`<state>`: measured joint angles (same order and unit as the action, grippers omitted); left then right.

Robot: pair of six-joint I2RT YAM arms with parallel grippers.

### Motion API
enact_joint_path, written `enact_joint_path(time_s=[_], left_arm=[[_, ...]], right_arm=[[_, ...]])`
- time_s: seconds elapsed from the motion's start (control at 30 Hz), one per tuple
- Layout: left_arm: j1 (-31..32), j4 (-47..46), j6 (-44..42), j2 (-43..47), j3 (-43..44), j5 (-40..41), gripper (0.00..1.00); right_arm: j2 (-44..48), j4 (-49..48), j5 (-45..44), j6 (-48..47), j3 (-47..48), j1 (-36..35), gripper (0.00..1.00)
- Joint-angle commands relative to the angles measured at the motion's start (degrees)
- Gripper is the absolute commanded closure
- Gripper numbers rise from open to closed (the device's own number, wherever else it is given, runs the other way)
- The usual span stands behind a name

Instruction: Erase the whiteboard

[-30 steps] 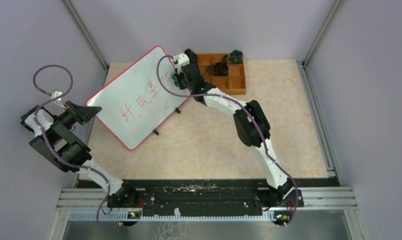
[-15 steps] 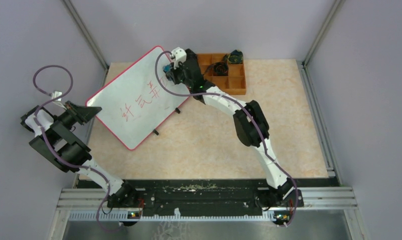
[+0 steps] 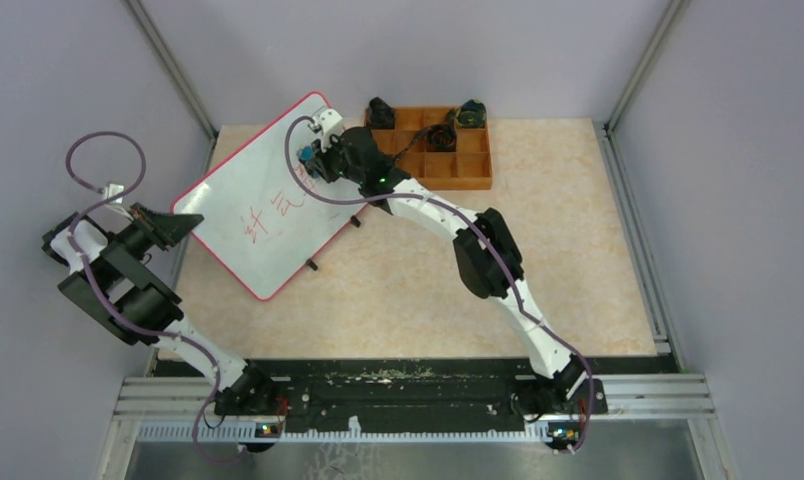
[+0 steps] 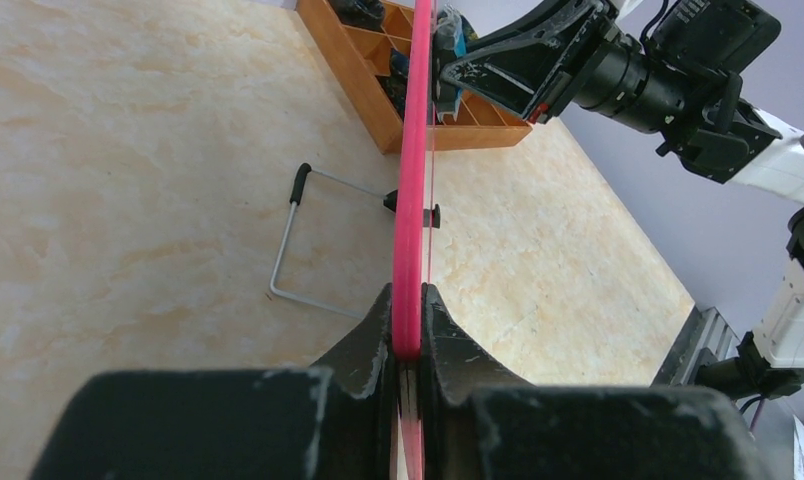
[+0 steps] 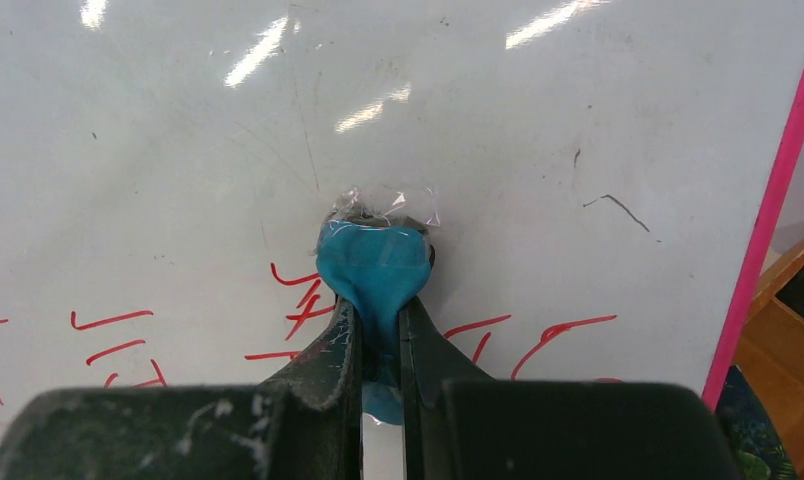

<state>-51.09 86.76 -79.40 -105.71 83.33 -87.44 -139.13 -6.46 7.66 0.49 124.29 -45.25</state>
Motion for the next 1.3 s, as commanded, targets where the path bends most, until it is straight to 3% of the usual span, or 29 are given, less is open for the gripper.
enact_joint_path(time_s=[0.0,0.47,1.27], left_arm=[[-1.67,-5.81,-4.72,0.43,-0.63,4.32,1.0],[-1.72,-5.81,-4.55,-0.09,-0.54,4.73,1.0],[-1.68,-5.81,-4.49,-0.16,-0.84,5.1,1.0]], right_arm=[[-2.16,0.88,-2.01,-1.11,4.78,3.02,1.0],[-1.76,-0.44,-1.22,-0.95,3.62,8.72,1.0],[2.1,-8.06,0.46,-2.08,-6.52,-2.34,1.0]])
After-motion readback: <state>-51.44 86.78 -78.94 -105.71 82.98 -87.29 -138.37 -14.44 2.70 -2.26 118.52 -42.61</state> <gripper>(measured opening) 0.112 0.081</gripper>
